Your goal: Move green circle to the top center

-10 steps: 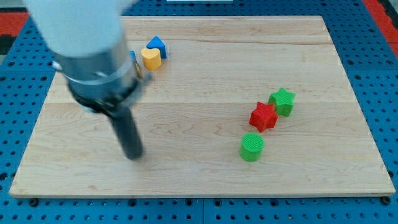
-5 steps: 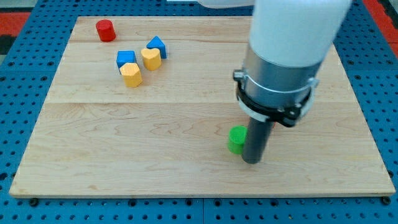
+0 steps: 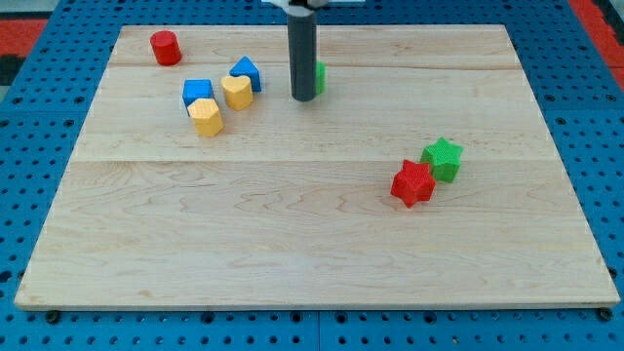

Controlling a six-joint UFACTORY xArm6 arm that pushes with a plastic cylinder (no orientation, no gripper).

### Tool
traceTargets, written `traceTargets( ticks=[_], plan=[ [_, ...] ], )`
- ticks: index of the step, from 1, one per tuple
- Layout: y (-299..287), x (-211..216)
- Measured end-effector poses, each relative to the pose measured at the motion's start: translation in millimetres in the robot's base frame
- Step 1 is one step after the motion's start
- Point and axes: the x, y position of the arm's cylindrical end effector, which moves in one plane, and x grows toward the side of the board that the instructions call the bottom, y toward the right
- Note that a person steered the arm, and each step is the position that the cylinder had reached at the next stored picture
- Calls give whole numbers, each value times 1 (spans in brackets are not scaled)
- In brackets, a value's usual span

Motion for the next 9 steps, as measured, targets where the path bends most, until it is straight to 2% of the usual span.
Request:
traceTargets(
  ticks=[2, 4, 5, 6, 7, 9],
  plan=[
    [14, -41],
    [45, -46],
    [74, -70],
    [64, -90],
    [42, -69],
    [51, -65]
  ],
)
